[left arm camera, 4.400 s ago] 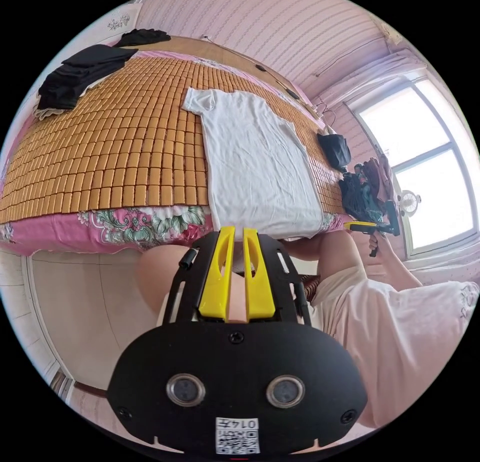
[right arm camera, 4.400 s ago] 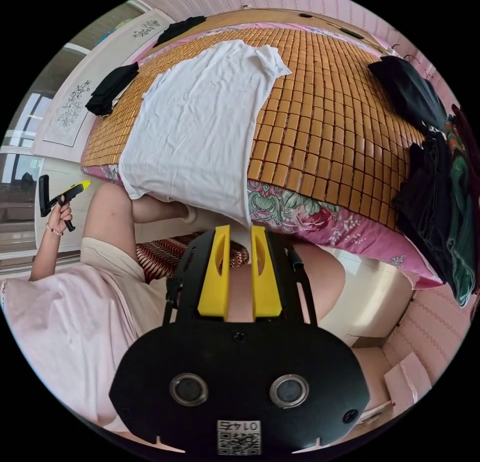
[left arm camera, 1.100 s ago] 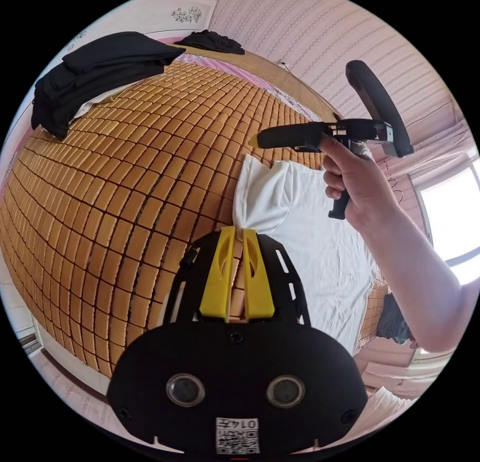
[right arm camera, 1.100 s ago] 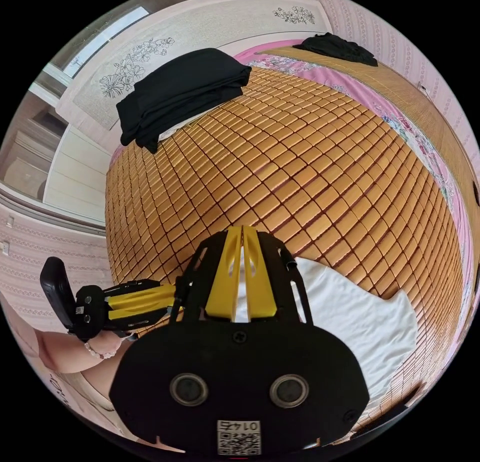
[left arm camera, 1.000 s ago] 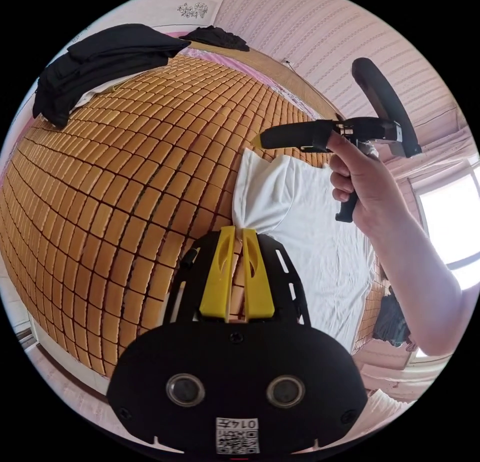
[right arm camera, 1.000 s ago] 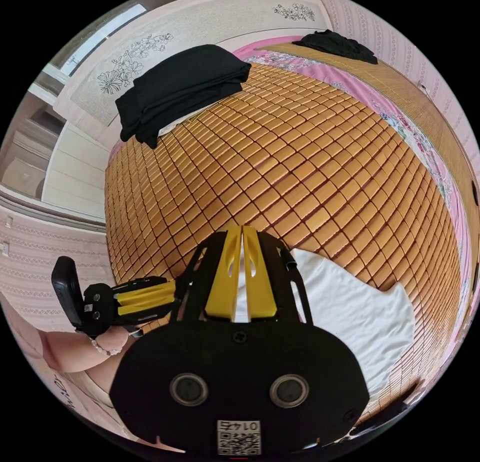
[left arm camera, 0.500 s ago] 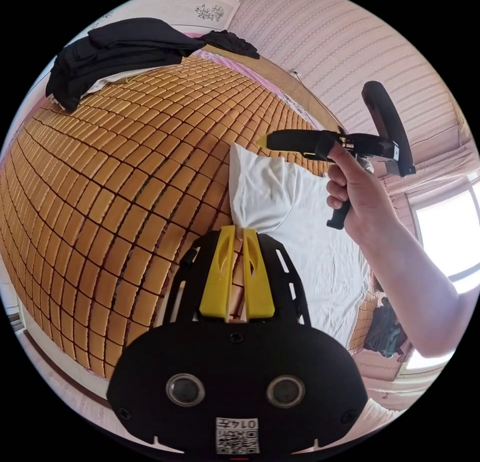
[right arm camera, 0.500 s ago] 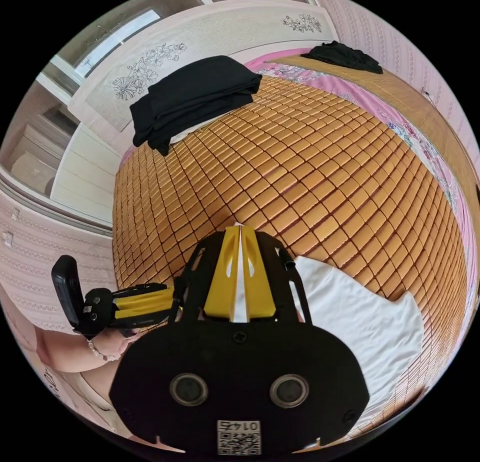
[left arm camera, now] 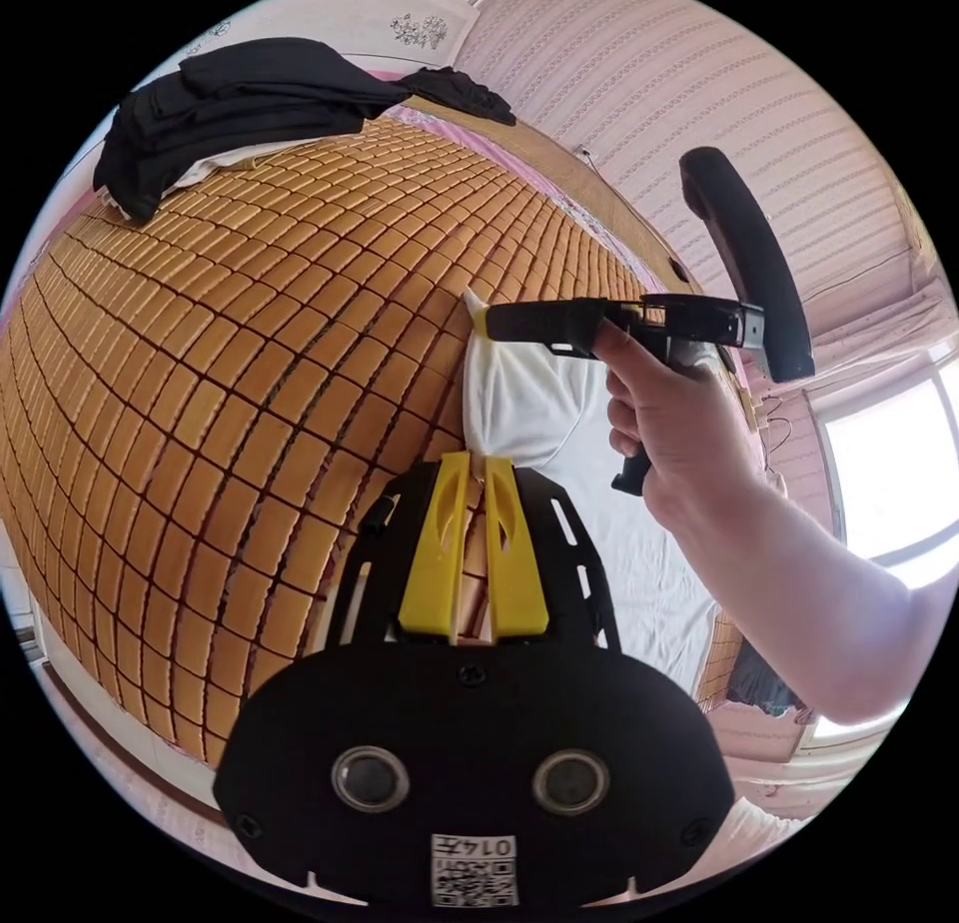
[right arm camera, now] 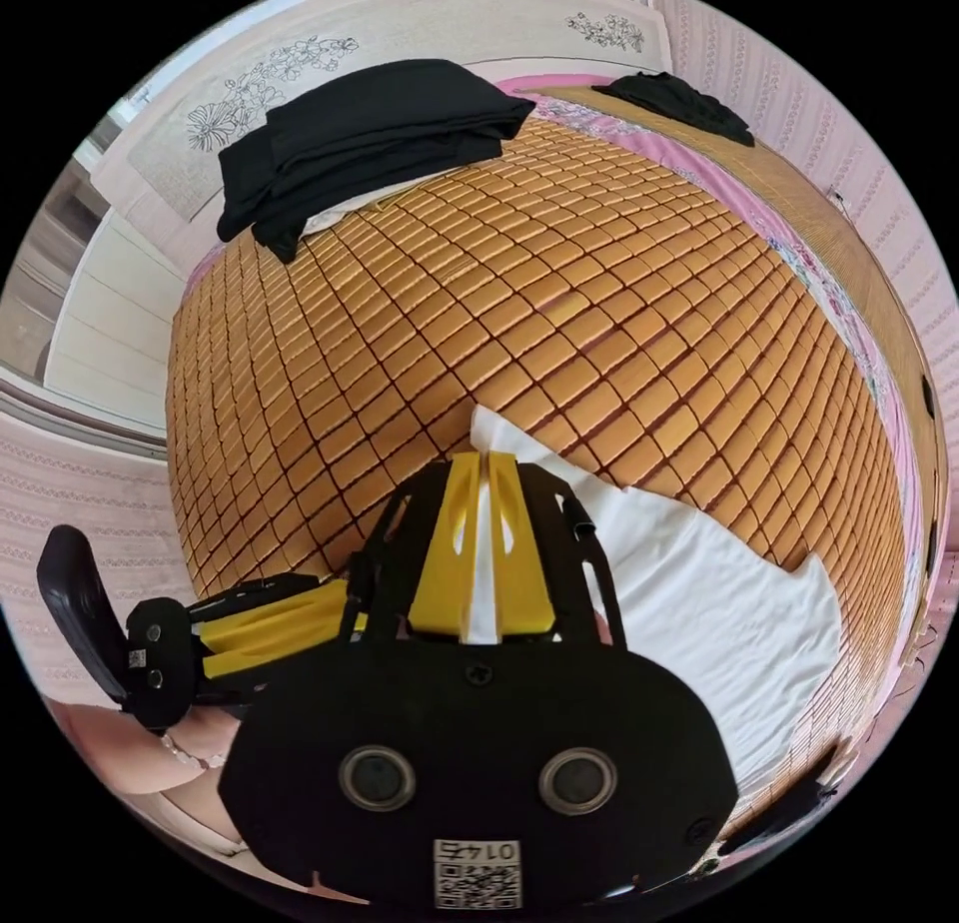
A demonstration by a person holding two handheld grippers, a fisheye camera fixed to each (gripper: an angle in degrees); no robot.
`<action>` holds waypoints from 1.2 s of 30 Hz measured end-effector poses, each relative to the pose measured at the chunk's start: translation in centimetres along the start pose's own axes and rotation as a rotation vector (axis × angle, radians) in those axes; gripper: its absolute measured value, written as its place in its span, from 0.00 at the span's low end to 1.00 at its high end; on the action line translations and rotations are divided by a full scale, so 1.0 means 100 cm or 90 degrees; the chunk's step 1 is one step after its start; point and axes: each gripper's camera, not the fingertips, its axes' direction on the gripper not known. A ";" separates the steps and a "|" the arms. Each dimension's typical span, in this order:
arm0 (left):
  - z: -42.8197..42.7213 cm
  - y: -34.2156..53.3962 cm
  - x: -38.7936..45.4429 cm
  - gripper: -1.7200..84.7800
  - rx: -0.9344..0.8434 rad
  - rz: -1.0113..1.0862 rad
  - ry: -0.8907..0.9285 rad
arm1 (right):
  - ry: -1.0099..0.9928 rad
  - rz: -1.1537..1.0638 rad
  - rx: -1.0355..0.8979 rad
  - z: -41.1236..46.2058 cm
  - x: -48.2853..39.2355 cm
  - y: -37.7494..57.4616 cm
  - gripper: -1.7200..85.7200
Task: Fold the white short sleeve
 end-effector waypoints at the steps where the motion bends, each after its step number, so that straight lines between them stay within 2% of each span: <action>1: -0.002 0.000 0.005 0.03 0.012 0.008 0.003 | -0.036 0.024 0.028 -0.006 0.012 0.012 0.04; 4: -0.017 -0.002 0.027 0.04 0.049 0.059 0.046 | -0.108 0.105 0.145 -0.046 0.051 0.061 0.03; 7: -0.031 0.000 0.068 0.06 0.053 0.186 0.132 | -0.129 0.194 0.257 -0.088 0.085 0.135 0.03; 11: -0.007 0.018 0.102 0.07 -0.044 0.257 0.124 | -0.062 0.284 0.194 -0.077 0.110 0.211 0.04; 13: 0.003 0.023 0.107 0.08 -0.069 0.259 0.113 | -0.041 0.347 0.085 -0.047 0.128 0.240 0.04; 14: 0.007 0.025 0.112 0.08 -0.079 0.266 0.103 | -0.040 0.351 0.070 -0.043 0.131 0.244 0.05; 21: 0.032 0.022 0.151 0.08 -0.093 0.348 0.016 | -0.026 0.227 0.121 -0.021 0.134 0.201 0.08; 25: 0.070 0.018 0.178 0.10 -0.133 0.370 -0.014 | -0.046 0.160 0.087 0.032 0.139 0.151 0.11; 28: 0.093 0.014 0.188 0.08 -0.152 0.362 -0.036 | -0.050 0.135 0.026 0.077 0.142 0.130 0.08; 29: 0.094 0.011 0.190 0.04 -0.150 0.352 -0.031 | -0.054 0.130 0.017 0.083 0.142 0.128 0.07; 31: 0.089 0.006 0.191 0.02 -0.132 0.329 -0.023 | -0.054 0.109 0.032 0.091 0.138 0.125 0.04; 34: 0.077 -0.002 0.189 0.01 -0.089 0.302 -0.019 | -0.056 0.095 0.059 0.097 0.135 0.125 0.03; 36: 0.084 -0.006 0.186 0.02 -0.099 0.292 -0.019 | -0.057 0.098 0.058 0.112 0.137 0.126 0.03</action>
